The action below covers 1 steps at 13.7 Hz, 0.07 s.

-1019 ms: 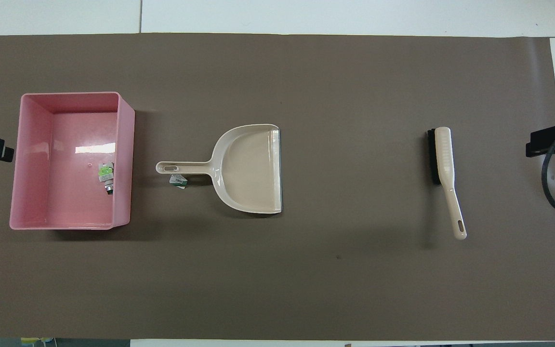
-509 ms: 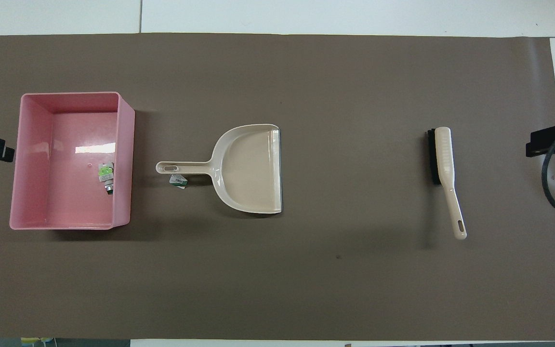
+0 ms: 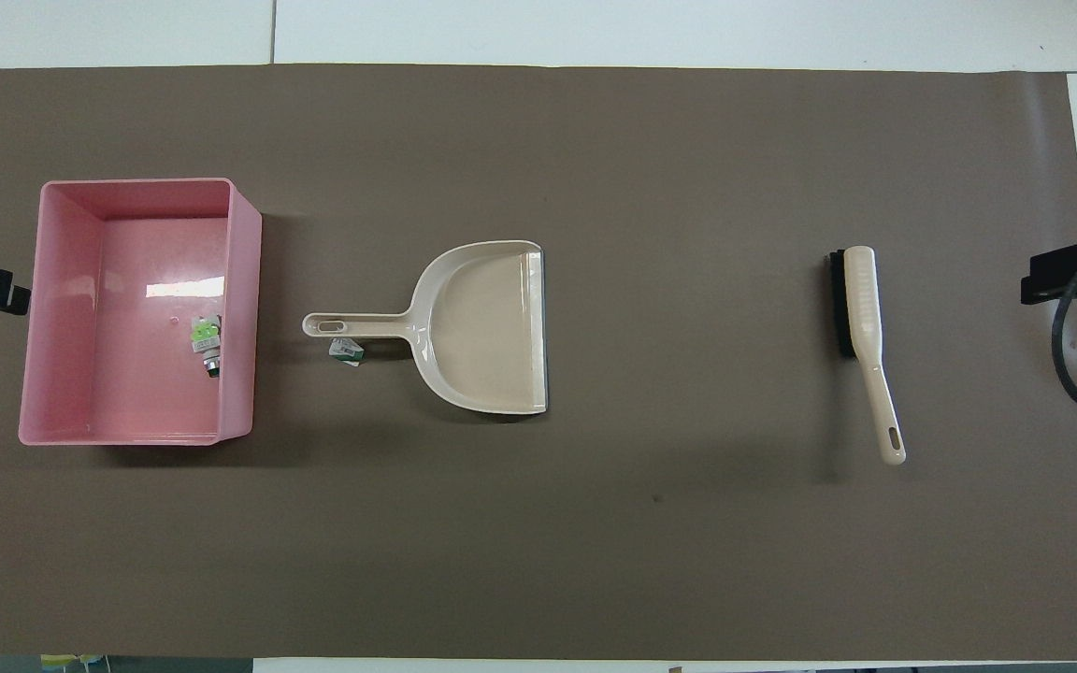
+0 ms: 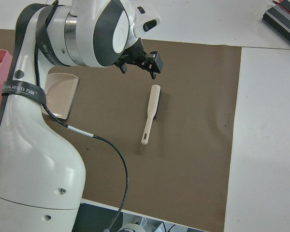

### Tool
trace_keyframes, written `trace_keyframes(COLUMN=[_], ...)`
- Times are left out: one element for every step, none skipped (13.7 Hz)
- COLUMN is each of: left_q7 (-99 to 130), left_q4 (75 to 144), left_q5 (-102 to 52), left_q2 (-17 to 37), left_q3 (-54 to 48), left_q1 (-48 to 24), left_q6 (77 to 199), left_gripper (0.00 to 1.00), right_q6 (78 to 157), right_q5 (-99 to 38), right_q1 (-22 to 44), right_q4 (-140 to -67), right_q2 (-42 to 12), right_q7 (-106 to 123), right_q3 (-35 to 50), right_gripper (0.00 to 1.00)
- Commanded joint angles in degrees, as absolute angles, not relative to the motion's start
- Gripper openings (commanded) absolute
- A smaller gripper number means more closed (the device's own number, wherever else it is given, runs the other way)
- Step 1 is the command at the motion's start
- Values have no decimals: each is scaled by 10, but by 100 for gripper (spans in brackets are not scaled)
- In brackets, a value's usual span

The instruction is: Clean e-waste and dump in bin

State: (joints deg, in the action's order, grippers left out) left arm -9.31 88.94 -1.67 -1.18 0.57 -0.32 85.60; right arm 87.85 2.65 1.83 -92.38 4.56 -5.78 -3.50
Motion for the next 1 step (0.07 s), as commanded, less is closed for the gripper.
trace_keyframes(left_q7=[-84], left_q4=[905], left_q5=[-4], left_q2=[-22], left_q3=[7], left_q1=[-10], left_q6=[860], left_gripper=[100], right_q6=[886], right_q5=[25], right_q1=[16], right_q4=[-930], right_q2=[52], right_q7=[-64], right_q3=[-34], right_gripper=[100])
